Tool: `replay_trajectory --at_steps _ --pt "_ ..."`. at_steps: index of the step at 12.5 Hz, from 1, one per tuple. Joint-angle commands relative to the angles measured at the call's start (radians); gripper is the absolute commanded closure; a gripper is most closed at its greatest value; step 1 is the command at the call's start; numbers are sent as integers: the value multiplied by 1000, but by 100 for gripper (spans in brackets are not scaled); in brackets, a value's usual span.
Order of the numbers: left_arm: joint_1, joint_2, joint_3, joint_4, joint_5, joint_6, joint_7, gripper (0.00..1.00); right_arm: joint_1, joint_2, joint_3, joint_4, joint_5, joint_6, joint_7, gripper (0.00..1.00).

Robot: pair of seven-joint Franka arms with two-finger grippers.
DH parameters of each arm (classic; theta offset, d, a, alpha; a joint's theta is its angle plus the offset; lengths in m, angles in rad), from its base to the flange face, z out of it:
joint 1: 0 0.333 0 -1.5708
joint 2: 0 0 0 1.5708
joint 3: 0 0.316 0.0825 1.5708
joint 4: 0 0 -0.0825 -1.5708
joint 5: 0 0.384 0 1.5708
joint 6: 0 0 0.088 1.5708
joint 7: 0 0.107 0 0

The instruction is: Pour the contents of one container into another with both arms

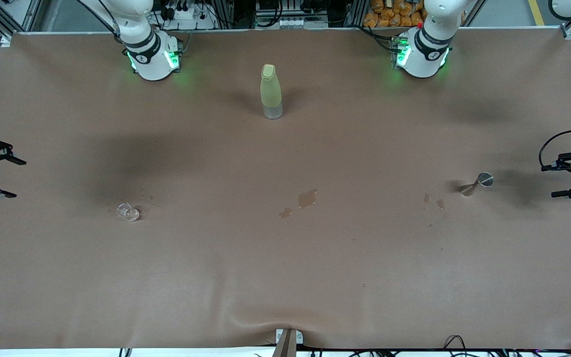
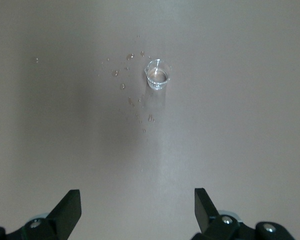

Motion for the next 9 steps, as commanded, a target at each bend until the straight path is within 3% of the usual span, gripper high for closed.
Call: replay_trajectory --at_steps 1,9 --pt "3 -6 -7 -6 -54 -45 -7 0 -9 95 -33 6 148 26 -154 0" --pt "-13 15 -24 2 -212 -48 -23 0 -15 335 -115 6 591 -64 -502 0"
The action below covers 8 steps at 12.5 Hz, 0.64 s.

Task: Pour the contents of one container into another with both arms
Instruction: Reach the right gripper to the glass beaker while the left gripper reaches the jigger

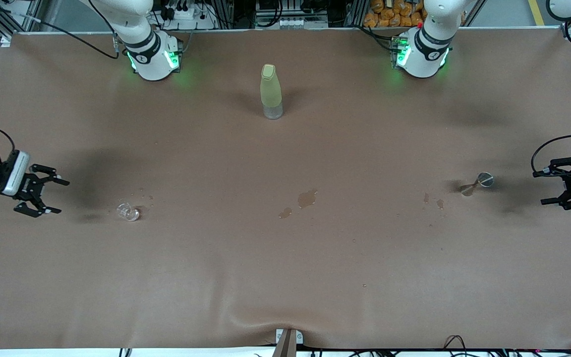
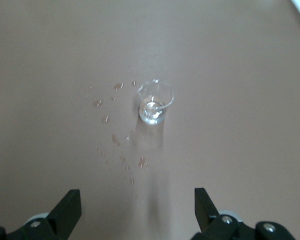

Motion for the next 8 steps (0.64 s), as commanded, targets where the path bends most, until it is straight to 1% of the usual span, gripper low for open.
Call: replay_trajectory --at_steps 1,3,7,8 --pt "10 42 -1 7 -83 -11 12 0 -13 86 -27 16 151 -79 -113 0" --pt "6 59 -1 11 -106 -11 212 0 -16 136 -42 16 214 -131 -156 0" --pt "1 98 -1 5 -97 -11 265 0 -39 204 -45 17 352 -211 -296 0" --pt "-2 99 0 5 -62 -11 322 0 -42 221 -45 17 384 -227 -331 0"
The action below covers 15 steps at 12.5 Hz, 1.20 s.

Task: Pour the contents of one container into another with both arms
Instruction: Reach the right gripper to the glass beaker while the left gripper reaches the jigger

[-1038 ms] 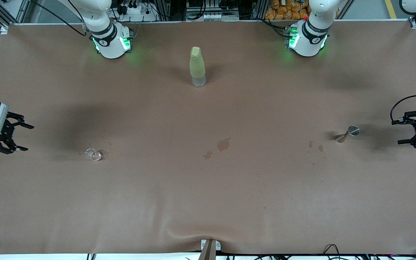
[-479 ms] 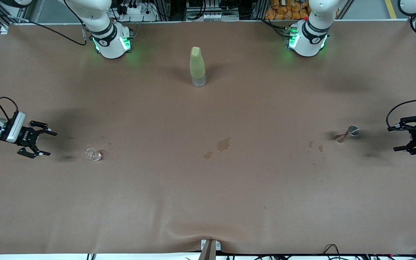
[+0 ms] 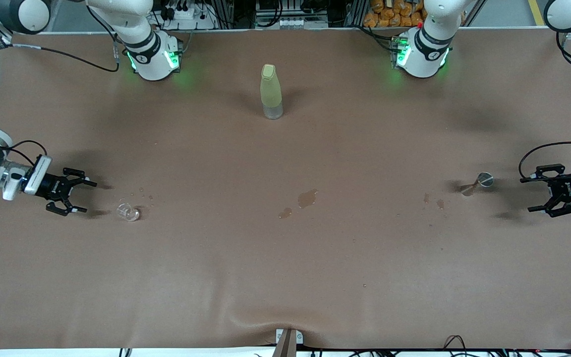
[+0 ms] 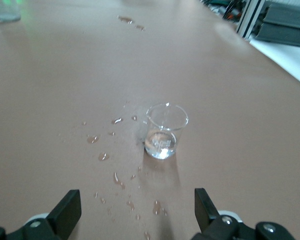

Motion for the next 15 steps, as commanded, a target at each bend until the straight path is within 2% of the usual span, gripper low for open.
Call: replay_trajectory --at_steps 1,5,9,12,15 --pt "3 18 1 7 60 -11 133 0 -34 56 6 16 103 -67 -160 0" --pt "-9 90 -1 -3 83 -14 279 0 -38 139 6 28 171 -153 -200 0" --pt "-47 96 -25 -28 74 -34 272 0 -38 214 6 45 261 -221 -278 0" --pt "-58 114 -43 -42 66 -97 272 0 -38 248 6 62 284 -236 -284 0" --pt "-70 114 -48 -52 66 -100 247 0 -32 267 8 66 312 -238 -284 0"
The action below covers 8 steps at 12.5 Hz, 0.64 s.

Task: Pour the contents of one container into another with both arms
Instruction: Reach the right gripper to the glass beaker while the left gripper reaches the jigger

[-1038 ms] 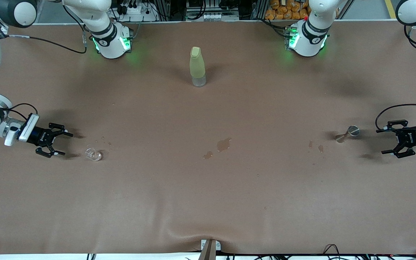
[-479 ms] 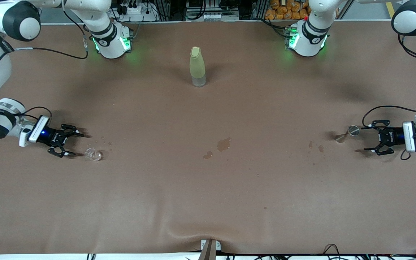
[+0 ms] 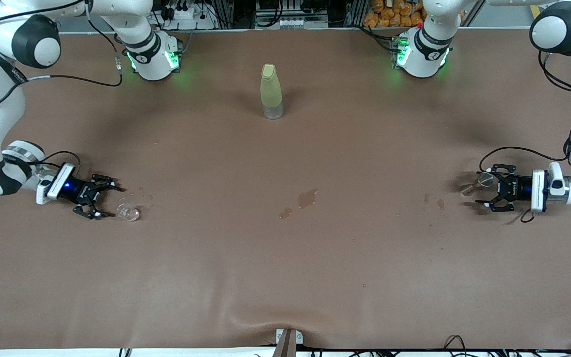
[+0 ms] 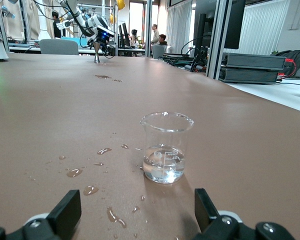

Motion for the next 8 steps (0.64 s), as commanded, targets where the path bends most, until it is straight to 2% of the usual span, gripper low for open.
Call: replay_trajectory --at_steps 1,8 --pt "2 -1 -4 -4 -1 -16 -9 0 -15 35 11 4 54 -21 -229 0" --pt "6 -1 -6 1 -3 -24 32 1 12 49 46 2 129 -15 -244 0"
